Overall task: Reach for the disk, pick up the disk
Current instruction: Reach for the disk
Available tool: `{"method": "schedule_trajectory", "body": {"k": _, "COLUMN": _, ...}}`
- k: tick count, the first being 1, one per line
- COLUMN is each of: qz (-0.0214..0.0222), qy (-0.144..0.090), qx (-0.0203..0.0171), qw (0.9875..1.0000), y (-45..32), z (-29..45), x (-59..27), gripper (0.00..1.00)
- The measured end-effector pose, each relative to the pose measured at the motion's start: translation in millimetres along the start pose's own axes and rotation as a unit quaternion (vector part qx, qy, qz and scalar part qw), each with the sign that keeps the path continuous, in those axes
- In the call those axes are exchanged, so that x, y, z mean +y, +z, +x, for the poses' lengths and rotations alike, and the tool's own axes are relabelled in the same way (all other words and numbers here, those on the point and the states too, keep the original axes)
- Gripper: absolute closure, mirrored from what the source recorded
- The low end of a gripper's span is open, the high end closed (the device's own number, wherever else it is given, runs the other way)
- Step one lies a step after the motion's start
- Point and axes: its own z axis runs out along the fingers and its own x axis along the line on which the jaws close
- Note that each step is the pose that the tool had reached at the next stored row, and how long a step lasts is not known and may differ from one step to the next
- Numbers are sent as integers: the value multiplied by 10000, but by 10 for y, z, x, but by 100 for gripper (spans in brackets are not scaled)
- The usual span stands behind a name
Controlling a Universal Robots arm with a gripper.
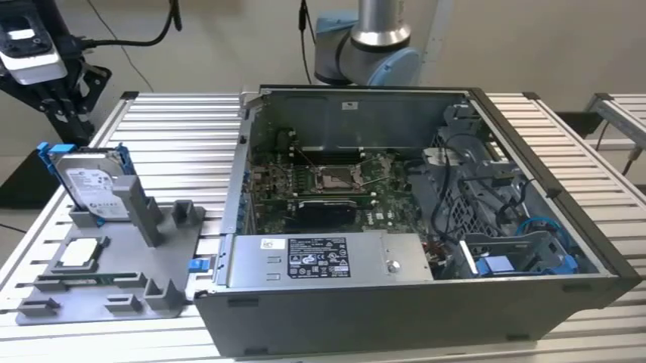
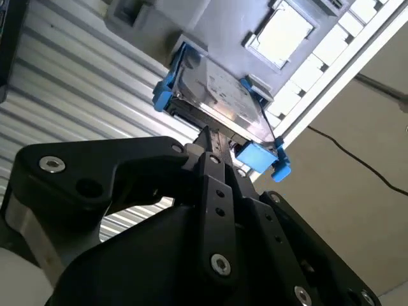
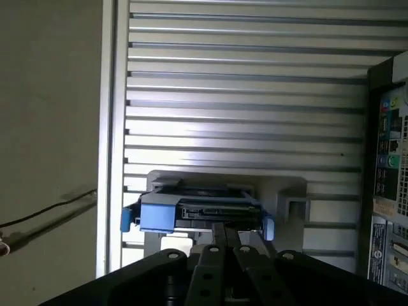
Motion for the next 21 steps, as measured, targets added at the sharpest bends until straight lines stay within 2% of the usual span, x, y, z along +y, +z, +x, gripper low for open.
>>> {"method": "schedule_trajectory", "body": {"k": 7, "qz": 0, "qy": 1, "qx": 6, "qw": 10000, "y": 10, "z": 317, "x": 11, "gripper": 100}}
{"method": "schedule_trajectory", "body": {"k": 9, "qz": -1, "qy": 0, "qx": 7, "qw": 10000, "y": 12, "z": 387, "x": 5, "gripper": 100}}
{"method": "schedule_trajectory", "body": {"k": 14, "qz": -1, "qy": 0, "qx": 7, "qw": 10000, "y": 11, "z": 402, "x": -32, "gripper": 100}}
{"method": "schedule_trajectory", "body": {"k": 21, "qz": -1, "qy": 0, "qx": 7, "qw": 10000, "y": 11, "z": 402, "x": -38, "gripper": 100}}
